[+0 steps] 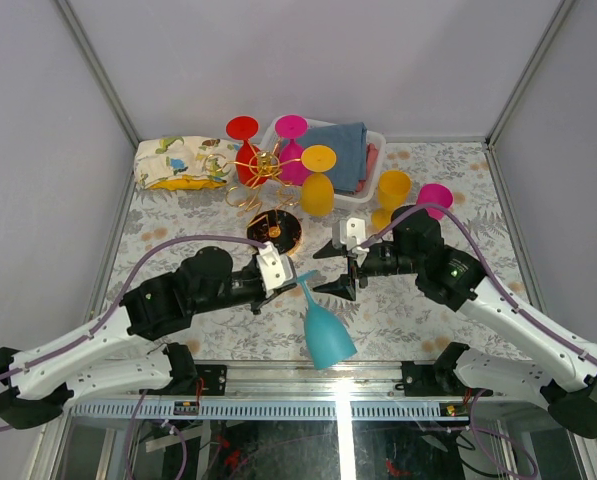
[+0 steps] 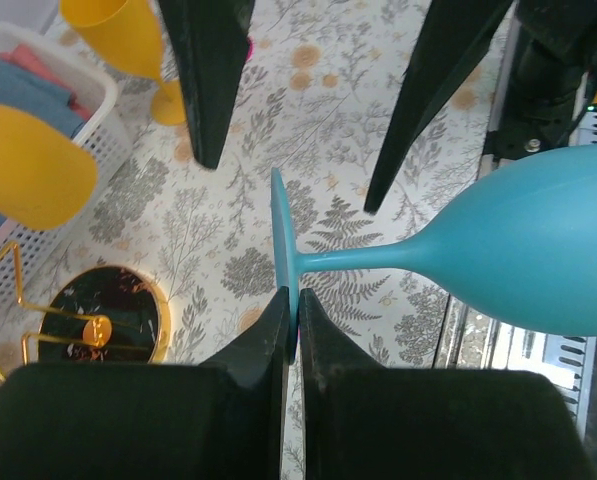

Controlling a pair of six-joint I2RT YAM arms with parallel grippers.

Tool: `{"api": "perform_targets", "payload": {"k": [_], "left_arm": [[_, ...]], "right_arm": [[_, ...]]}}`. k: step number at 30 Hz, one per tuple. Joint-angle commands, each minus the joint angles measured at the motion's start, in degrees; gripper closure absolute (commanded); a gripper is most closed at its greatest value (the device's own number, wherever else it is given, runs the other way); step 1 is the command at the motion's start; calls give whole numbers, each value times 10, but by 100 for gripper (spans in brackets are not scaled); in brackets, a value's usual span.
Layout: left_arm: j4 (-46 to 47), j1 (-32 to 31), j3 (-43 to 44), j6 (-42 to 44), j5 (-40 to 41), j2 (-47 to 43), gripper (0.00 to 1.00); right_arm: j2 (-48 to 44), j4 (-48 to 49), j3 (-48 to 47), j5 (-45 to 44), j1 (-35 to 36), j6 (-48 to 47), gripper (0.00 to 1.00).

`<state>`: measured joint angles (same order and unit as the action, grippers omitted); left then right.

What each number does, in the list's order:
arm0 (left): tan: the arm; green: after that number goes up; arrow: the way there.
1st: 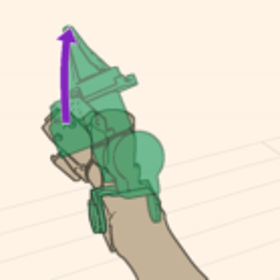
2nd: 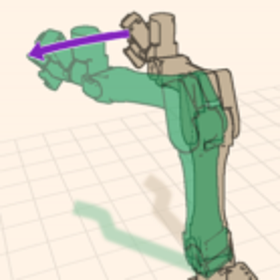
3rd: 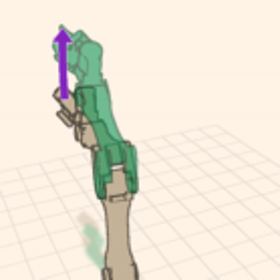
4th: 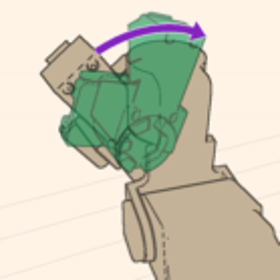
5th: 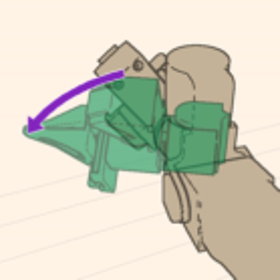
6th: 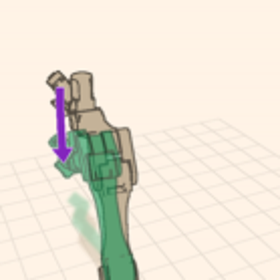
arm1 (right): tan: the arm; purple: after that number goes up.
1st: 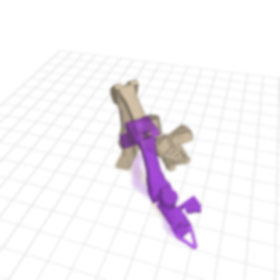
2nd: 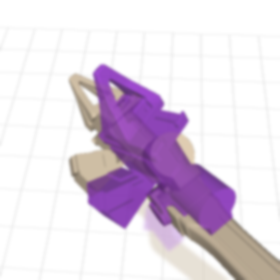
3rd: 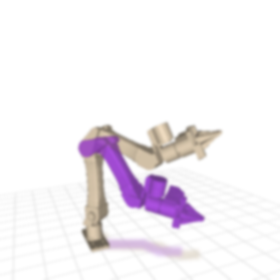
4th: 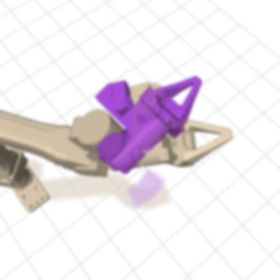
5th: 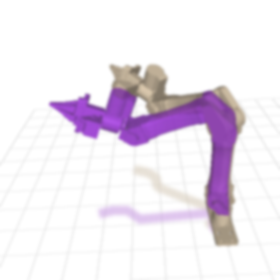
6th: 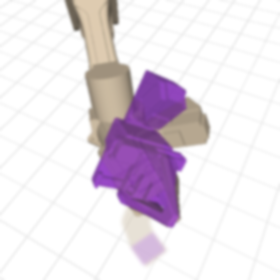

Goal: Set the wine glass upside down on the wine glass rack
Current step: Turn the wine glass upside down at the wine rack.

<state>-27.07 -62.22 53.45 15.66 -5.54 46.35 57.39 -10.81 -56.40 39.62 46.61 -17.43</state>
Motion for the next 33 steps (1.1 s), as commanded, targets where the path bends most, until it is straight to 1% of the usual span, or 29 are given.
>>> {"api": "perform_targets", "payload": {"k": [1, 3, 5, 8, 11, 15, 18, 20, 23, 26, 27, 28, 32, 33], "left_arm": [[-1, -1, 37, 24, -65, 17, 100], [-4, 0, 42, 26, -75, 24, 100], [-4, -1, 44, 27, -84, 27, 100], [-7, 0, 44, 29, -91, 29, 100], [-13, 0, 45, 28, -96, 32, 100], [-14, -1, 46, 21, -95, 28, 100], [-14, -1, 47, 19, -94, 24, 100], [-14, 0, 48, 17, -91, 23, 100], [-14, 0, 51, 10, -85, 23, 99], [-6, 0, 47, -3, -74, 21, 91], [-2, 0, 44, -9, -68, 20, 85], [5, -1, 40, -17, -57, 19, 77], [27, -1, 23, -49, -20, 10, 59], [33, 0, 19, -62, -9, 7, 56]], "right_arm": [[5, 19, -35, 34, 4, -17, 29], [9, 9, -39, 42, 4, -23, 31], [12, -3, -45, 50, 3, -30, 35], [16, -18, -49, 58, 4, -41, 50], [17, -29, -50, 66, 4, -48, 59], [23, -46, -50, 76, 4, -64, 63], [34, -69, -59, 88, 4, -80, 71], [44, -82, -66, 95, 4, -91, 79], [50, -90, -71, 94, 4, -98, 99], [50, -86, -68, 75, 4, -97, 100], [48, -85, -68, 60, 4, -96, 100], [46, -85, -66, 48, 4, -95, 100], [31, -93, -59, -16, 4, -101, 100], [27, -95, -56, -36, 4, -102, 100]]}}
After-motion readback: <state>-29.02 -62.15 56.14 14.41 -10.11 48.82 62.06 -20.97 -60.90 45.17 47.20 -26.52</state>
